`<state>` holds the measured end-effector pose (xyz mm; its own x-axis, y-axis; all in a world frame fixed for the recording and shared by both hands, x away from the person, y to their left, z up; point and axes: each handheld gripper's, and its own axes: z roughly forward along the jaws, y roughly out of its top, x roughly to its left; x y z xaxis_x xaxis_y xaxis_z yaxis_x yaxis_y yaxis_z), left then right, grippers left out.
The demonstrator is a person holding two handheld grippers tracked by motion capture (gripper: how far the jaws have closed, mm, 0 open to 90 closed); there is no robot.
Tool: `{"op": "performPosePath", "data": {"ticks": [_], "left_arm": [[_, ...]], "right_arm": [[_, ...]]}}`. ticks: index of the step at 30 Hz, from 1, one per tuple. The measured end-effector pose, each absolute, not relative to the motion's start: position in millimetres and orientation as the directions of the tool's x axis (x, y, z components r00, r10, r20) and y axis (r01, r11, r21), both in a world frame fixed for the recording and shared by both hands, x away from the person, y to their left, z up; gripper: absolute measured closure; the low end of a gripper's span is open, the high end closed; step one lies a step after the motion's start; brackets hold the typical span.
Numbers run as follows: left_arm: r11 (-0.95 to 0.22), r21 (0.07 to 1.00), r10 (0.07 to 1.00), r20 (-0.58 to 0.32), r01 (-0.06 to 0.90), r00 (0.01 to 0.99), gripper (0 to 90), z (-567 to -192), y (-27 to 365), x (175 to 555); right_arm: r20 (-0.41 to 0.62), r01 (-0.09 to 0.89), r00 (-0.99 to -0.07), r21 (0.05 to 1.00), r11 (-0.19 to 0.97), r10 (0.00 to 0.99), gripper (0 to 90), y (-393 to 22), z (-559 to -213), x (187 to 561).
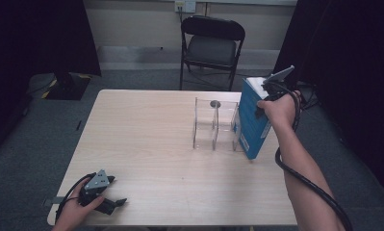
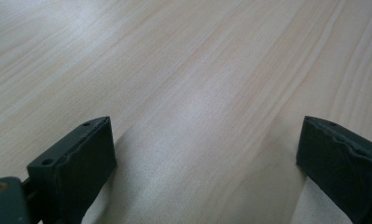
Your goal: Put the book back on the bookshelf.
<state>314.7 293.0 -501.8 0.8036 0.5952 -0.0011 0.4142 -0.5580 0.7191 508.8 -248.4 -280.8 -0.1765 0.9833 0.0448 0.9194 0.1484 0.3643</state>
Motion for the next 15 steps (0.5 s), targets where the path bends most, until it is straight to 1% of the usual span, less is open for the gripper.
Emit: {"op": "performPosePath", "data": {"ticks": [6, 8, 11, 13, 15], "left_arm": [[-0.560, 0.717, 0.598, 0.002, 0.416, 0.801, 2.4, -502, 293, 315], [-0.555, 0.716, 0.597, -0.010, 0.423, 0.802, 2.1, -502, 292, 315], [-0.563, 0.714, 0.594, -0.001, 0.417, 0.804, 1.4, -502, 292, 316], [-0.561, 0.718, 0.592, 0.000, 0.412, 0.806, 0.8, -502, 292, 317], [-0.560, 0.713, 0.594, -0.010, 0.423, 0.804, 0.1, -502, 291, 317]], "right_arm": [[0.048, 0.906, -0.164, 0.402, 0.131, 0.985, 61.2, -251, -285, 509], [0.045, 0.905, -0.171, 0.401, 0.139, 0.984, 61.0, -250, -287, 508], [0.054, 0.910, -0.167, 0.392, 0.133, 0.984, 60.9, -251, -291, 507], [0.039, 0.909, -0.180, 0.388, 0.151, 0.983, 60.6, -251, -292, 505], [0.042, 0.908, -0.186, 0.390, 0.155, 0.982, 60.1, -251, -292, 504]]}}
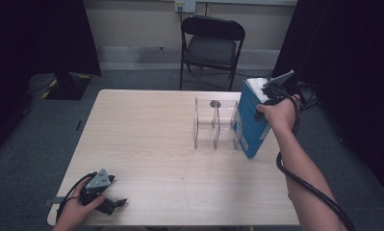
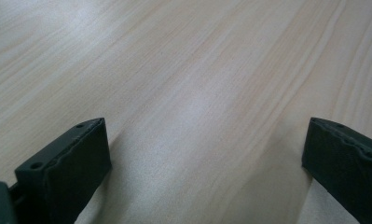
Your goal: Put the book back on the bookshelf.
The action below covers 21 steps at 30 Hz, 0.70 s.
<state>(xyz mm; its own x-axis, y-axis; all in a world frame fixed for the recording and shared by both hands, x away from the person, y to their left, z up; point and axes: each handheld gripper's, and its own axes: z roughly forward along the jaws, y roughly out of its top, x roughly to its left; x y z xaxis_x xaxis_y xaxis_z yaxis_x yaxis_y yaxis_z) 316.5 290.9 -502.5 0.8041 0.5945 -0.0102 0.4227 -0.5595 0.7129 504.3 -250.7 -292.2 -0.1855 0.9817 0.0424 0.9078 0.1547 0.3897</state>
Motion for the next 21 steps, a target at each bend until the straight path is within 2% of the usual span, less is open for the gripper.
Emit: {"op": "performPosePath", "data": {"ticks": [5, 10, 21], "left_arm": [[-0.568, 0.711, 0.591, 0.002, 0.415, 0.806, 0.0, -502, 291, 317], [-0.571, 0.709, 0.589, 0.002, 0.414, 0.808, 0.0, -502, 291, 318], [-0.567, 0.713, 0.587, 0.000, 0.411, 0.810, 0.0, -502, 291, 319]], "right_arm": [[0.036, 0.906, -0.207, 0.384, 0.178, 0.978, 56.1, -248, -289, 502], [0.025, 0.906, -0.218, 0.377, 0.193, 0.976, 44.5, -251, -285, 498], [0.038, 0.903, -0.220, 0.387, 0.189, 0.975, 32.0, -254, -282, 489]]}}
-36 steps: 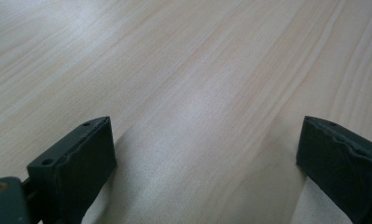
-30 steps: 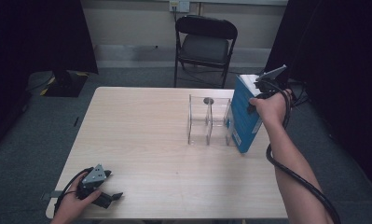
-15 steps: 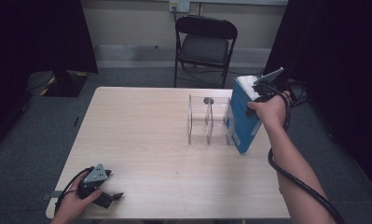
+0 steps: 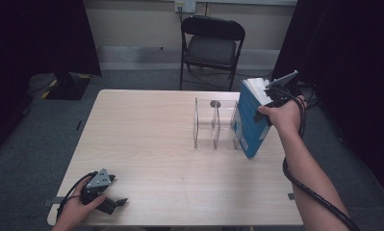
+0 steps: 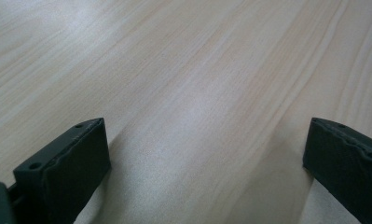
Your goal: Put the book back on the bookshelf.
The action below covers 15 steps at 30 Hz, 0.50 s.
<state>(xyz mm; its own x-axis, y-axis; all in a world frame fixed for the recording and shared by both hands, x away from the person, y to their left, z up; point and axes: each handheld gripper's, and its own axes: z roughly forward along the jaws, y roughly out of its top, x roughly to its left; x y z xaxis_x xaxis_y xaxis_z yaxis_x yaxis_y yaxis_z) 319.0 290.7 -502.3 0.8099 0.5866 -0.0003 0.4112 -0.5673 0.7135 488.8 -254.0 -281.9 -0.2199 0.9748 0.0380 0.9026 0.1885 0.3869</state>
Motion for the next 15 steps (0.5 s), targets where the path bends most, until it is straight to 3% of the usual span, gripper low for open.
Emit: {"op": "performPosePath", "data": {"ticks": [15], "left_arm": [[-0.568, 0.709, 0.592, 0.000, 0.417, 0.806, 0.0, -502, 291, 318]], "right_arm": [[0.007, 0.889, -0.244, 0.402, 0.221, 0.970, 24.7, -246, -274, 477]]}}
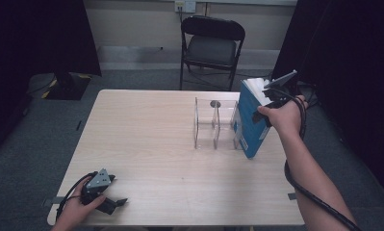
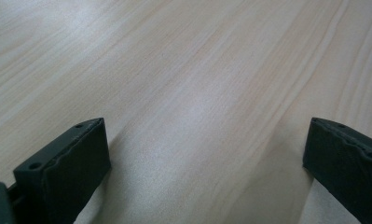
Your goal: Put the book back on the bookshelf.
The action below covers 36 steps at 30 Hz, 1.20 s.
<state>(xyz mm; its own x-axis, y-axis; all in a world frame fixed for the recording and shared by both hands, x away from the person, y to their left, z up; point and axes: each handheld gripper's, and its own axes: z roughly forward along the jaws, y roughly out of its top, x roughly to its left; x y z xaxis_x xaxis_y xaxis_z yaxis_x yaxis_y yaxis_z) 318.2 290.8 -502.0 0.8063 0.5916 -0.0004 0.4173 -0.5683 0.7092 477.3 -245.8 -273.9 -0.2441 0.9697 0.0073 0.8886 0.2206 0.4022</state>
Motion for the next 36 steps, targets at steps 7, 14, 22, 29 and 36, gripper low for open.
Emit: {"op": "performPosePath", "data": {"ticks": [7, 14, 22, 29, 36], "left_arm": [[-0.569, 0.710, 0.594, 0.004, 0.416, 0.805, 0.0, -502, 291, 318], [-0.565, 0.711, 0.599, 0.004, 0.418, 0.801, 0.0, -502, 292, 317], [-0.565, 0.712, 0.598, 0.003, 0.418, 0.802, 0.0, -502, 292, 317], [-0.565, 0.711, 0.598, 0.004, 0.419, 0.801, 0.0, -502, 292, 317], [-0.562, 0.715, 0.598, 0.003, 0.416, 0.802, 0.0, -502, 292, 316]], "right_arm": [[0.007, 0.885, -0.249, 0.408, 0.225, 0.968, 21.5, -250, -279, 469], [0.019, 0.882, -0.267, 0.408, 0.236, 0.964, 20.6, -249, -279, 463], [0.022, 0.880, -0.275, 0.407, 0.243, 0.961, 20.8, -252, -280, 453], [0.039, 0.877, -0.288, 0.411, 0.248, 0.957, 20.4, -256, -281, 445], [0.022, 0.868, -0.330, 0.400, 0.294, 0.944, 20.8, -255, -290, 439]]}}
